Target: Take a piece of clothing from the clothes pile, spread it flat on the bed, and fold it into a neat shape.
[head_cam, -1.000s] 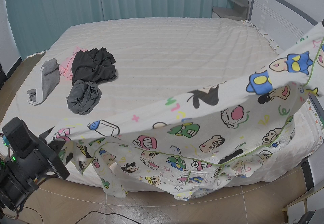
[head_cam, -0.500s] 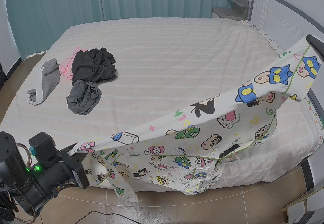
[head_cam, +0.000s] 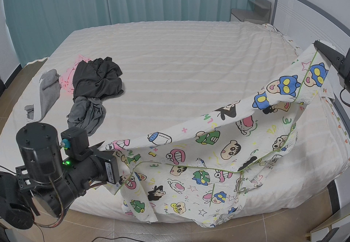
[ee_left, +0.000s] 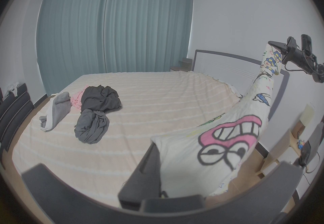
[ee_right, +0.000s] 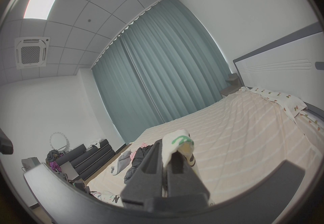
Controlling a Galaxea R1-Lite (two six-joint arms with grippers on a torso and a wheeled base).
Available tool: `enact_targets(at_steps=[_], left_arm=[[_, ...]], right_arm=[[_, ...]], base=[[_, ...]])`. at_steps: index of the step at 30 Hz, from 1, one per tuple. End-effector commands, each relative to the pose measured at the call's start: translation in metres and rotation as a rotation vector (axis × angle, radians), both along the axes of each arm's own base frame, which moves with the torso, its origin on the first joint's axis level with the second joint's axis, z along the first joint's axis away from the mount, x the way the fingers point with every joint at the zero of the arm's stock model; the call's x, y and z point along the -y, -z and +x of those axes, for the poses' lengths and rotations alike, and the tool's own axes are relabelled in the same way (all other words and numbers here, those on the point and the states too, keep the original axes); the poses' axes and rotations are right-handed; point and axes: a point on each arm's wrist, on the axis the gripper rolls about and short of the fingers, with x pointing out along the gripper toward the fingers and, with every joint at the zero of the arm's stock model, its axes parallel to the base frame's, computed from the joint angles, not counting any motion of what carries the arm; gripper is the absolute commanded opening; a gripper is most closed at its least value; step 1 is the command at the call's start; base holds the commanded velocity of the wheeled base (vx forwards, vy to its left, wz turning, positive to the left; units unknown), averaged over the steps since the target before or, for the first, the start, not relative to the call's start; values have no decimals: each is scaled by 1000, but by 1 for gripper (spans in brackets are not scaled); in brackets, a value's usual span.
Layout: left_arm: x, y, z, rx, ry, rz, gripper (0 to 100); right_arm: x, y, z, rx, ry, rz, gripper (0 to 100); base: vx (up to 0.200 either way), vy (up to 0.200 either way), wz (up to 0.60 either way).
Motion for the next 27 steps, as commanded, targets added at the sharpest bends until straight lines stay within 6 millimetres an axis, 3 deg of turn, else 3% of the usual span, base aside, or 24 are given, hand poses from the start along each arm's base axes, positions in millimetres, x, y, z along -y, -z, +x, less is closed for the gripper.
enact_targets(at_steps=[1,11,19,23,27], left_arm=[[13,10,29,-42,-40,25,0],[30,29,73,-98,-118,12,0],[42,57,119,-151,-186,1,0],[47,73,126,-187,-189,-3,0],[50,88,130,-211,-192,13,0]], right_arm=[[-4,11,26,-42,21,-19,0],[-11,33,72,-69,47,-26,0],[-10,70,121,-140,91,-31,0],[-10,93,142,-174,104,-35,0],[-13,112,156,-202,109,-24,0]], base=[[200,0,0],[200,0,0],[200,0,0],[200,0,0],[0,0,0]])
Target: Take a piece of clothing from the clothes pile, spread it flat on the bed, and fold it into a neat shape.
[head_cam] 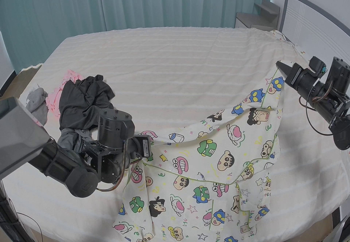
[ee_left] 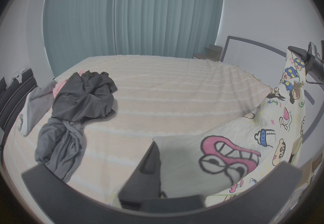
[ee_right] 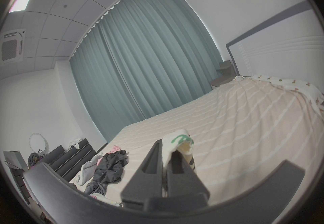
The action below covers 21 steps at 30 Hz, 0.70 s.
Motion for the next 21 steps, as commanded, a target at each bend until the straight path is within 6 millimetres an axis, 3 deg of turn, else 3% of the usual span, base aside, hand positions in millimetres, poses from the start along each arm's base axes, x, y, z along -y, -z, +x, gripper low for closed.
enact_targets(at_steps=[1,13,16,21], left_arm=[[8,38,15,-65,-11,20,0],[16,63,55,-59,-115,-131,0],[15,65,60,-58,-127,-139,0],[1,81,89,-51,-192,-146,0]], right_arm=[[-4,49,36,-112,19,5,0],[-11,81,80,-184,78,197,0],[-12,85,84,-197,79,218,0],[-2,108,106,-241,114,278,0]], base=[[0,0,0],[0,0,0],[0,0,0],[0,0,0]])
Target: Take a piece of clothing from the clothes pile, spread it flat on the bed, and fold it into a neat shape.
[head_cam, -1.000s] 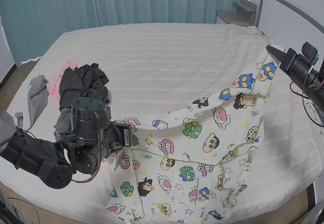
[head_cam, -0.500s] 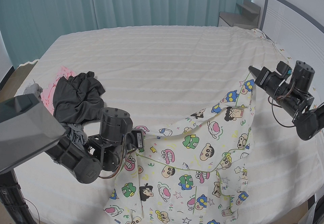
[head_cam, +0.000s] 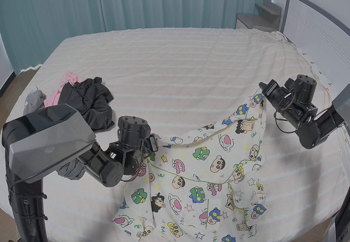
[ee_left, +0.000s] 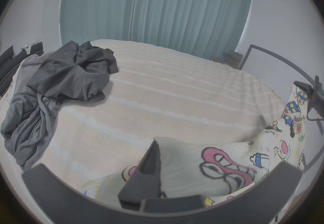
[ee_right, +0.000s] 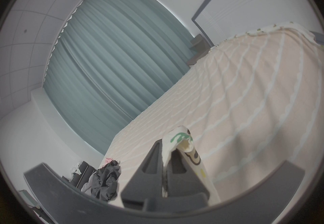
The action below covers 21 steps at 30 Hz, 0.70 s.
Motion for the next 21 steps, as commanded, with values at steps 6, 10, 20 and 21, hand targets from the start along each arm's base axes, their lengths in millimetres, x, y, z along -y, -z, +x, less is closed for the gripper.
enact_targets(at_steps=[6,10,20,21], left_arm=[[-31,14,48,29,-121,-17,0],[-32,28,52,6,-126,-6,0],[-40,26,64,31,-163,-41,100],[-47,25,68,36,-184,-43,100]], right_arm=[[16,40,41,-52,59,26,0],[12,55,51,-70,56,21,0],[23,59,57,-81,41,22,100],[34,60,57,-106,52,21,100]], base=[[0,0,0],[0,0,0],[0,0,0],[0,0,0]])
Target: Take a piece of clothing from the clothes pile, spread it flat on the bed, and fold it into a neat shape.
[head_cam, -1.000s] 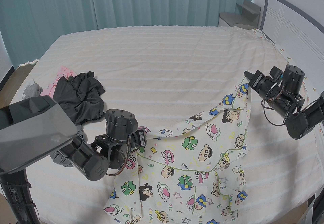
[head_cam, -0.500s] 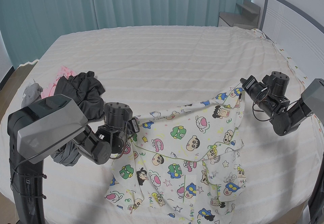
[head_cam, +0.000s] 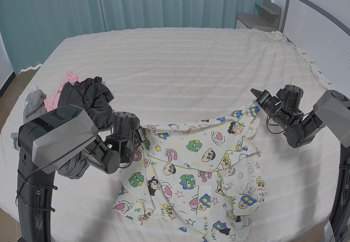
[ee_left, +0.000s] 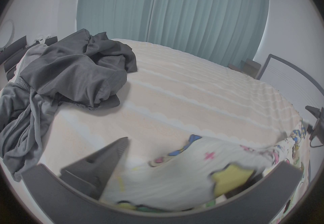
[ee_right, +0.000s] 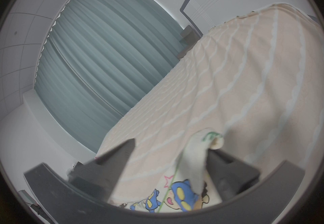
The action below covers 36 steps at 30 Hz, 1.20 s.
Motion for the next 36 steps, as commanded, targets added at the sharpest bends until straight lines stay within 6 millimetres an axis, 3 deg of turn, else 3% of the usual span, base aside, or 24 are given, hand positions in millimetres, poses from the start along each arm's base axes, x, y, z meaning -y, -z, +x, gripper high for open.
enact_targets(at_steps=[1,5,10,14,22,26,31,32,36], left_arm=[[-15,-2,9,13,-40,-10,100],[-31,-6,15,27,-83,-21,100],[-52,-21,25,78,-144,-66,100],[-62,-29,23,79,-160,-62,100],[-67,-61,5,-58,30,-132,100],[-70,-74,12,-73,4,-172,100],[-85,-93,6,-147,-27,-299,100],[-96,-105,-2,-192,12,-400,100],[-114,-129,-19,-217,42,-588,100]], right_arm=[[21,2,2,-43,31,-3,100],[39,-7,2,-48,71,34,100],[44,-21,2,-53,78,163,100],[50,-9,-3,-137,99,161,100],[64,14,-61,-328,-97,161,100],[70,30,-88,-386,-199,87,100],[79,47,-112,-419,-302,33,100],[80,54,-124,-429,-361,37,100],[76,63,-138,-419,-446,52,100]], base=[[0,0,0],[0,0,0],[0,0,0],[0,0,0],[0,0,0],[0,0,0],[0,0,0],[0,0,0],[0,0,0]])
